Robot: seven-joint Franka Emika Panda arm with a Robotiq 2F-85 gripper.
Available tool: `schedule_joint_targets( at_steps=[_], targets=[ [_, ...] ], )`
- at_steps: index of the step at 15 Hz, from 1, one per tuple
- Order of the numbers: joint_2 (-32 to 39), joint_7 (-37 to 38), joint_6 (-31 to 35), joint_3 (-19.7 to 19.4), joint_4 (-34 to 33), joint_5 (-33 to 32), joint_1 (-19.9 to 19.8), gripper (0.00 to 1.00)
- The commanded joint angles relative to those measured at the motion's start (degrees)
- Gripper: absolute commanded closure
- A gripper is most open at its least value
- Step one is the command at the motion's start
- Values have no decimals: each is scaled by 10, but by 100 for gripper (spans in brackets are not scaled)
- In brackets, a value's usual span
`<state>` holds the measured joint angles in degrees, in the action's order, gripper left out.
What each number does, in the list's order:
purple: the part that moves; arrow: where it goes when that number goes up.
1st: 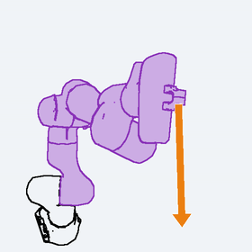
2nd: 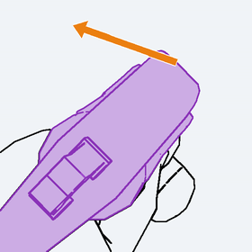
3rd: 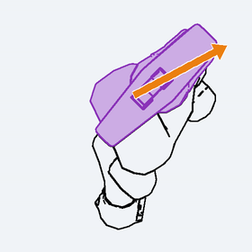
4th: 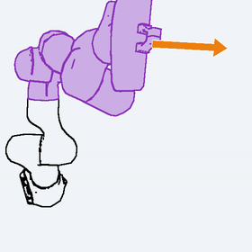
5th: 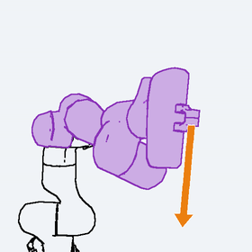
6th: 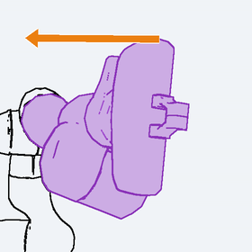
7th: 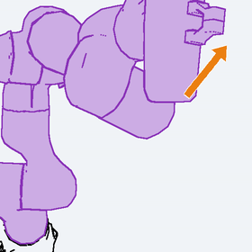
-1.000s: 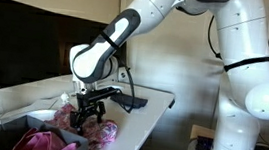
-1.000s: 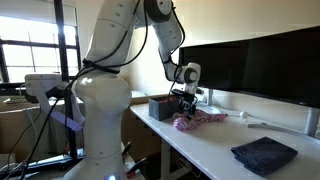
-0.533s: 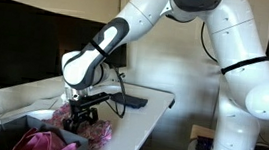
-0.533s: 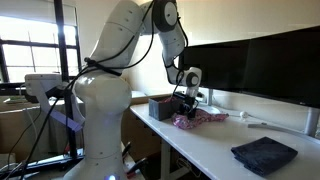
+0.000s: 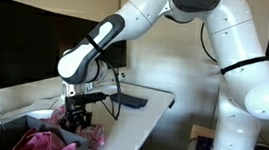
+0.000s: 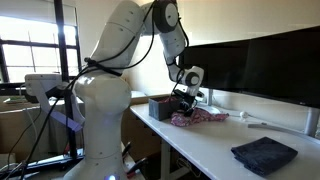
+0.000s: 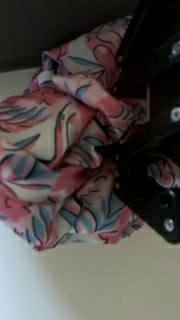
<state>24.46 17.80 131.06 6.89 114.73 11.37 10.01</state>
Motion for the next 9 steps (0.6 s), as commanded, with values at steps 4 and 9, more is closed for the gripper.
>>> schedule_joint_targets(
  at_steps=[4, 9],
  targets=[
    [-10, -52, -2, 17, 5, 82, -24, 88],
    [-56, -39, -5, 9, 25, 79, -21, 88]
  ],
)
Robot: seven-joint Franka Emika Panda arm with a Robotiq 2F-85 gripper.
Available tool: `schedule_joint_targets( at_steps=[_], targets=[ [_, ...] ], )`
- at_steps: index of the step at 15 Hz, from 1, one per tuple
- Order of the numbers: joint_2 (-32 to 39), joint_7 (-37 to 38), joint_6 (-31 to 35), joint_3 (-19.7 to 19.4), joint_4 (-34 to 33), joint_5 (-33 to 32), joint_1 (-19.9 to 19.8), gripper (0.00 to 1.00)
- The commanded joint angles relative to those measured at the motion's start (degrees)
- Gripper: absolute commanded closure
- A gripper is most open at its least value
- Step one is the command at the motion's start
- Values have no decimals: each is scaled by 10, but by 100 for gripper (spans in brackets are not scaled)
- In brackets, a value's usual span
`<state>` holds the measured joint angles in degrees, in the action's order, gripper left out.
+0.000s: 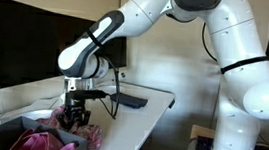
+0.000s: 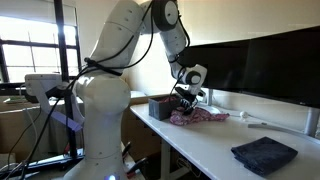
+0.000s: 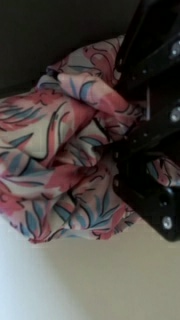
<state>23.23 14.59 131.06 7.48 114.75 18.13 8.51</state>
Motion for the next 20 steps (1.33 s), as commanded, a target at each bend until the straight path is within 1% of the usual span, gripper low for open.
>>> schedule_joint_targets(
  at_steps=[1, 4, 7, 10, 14, 20],
  targets=[
    [-52, 1, -9, 1, 23, 5, -3, 88],
    [-81, 19, -20, -3, 24, -11, 5, 87],
    [-100, 53, -51, -8, 5, -43, 17, 87],
    [-122, 81, -98, -7, -14, -71, 21, 88],
    [-147, 131, -176, -7, -52, -107, 26, 88],
    [-161, 153, -286, -6, -135, -117, 22, 88]
  ],
)
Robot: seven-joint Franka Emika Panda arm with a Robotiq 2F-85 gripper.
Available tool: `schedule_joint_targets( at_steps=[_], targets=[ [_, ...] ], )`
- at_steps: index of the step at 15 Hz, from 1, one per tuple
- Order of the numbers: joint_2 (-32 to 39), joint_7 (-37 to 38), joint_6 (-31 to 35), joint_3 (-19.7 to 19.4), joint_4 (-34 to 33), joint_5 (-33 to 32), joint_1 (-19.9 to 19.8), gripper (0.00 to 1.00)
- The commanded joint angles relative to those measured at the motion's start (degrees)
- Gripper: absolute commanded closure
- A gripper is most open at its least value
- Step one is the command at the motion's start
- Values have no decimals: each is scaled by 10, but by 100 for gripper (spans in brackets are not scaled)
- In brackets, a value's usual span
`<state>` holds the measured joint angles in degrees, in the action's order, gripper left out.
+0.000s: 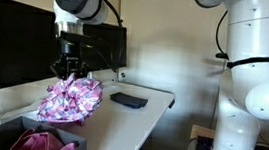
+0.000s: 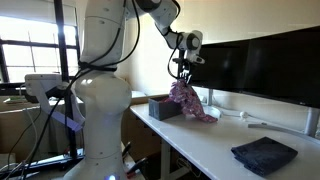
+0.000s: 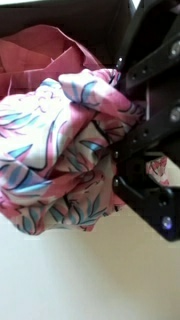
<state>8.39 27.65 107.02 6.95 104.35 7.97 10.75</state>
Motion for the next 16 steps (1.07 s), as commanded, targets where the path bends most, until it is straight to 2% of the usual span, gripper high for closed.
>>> schedule_joint_targets(
  at_steps=[1, 9, 16],
  targets=[
    [-15, 28, -61, -1, -46, -19, 1, 88],
    [-17, 61, -154, 13, -157, -62, 20, 88],
    [-10, 93, -220, 44, -242, -128, 64, 89]
  ],
)
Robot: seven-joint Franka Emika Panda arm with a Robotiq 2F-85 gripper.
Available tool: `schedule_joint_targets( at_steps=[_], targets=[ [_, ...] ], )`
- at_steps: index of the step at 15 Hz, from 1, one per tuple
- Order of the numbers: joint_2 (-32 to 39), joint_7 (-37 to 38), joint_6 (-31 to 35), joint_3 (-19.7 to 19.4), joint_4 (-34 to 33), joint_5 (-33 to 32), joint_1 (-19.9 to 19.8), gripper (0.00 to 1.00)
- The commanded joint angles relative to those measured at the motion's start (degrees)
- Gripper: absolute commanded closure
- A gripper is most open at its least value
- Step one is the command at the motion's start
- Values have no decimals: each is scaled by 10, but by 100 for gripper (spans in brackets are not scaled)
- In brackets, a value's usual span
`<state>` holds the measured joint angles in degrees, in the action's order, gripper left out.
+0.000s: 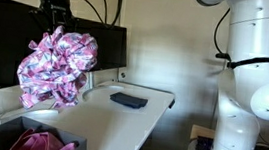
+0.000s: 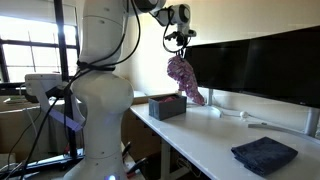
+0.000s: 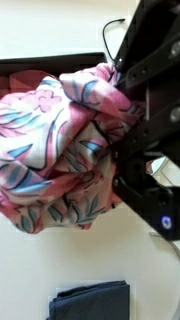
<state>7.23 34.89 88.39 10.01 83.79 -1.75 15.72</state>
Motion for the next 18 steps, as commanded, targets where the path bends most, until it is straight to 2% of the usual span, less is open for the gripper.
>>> schedule_joint_targets(
  at_steps=[1, 10, 18],
  targets=[
    [2, 22, -41, 18, -45, -37, 21, 89],
    [20, 12, -104, 54, -112, -45, 67, 90],
    [52, 4, -125, 73, -146, -46, 107, 91]
  ],
)
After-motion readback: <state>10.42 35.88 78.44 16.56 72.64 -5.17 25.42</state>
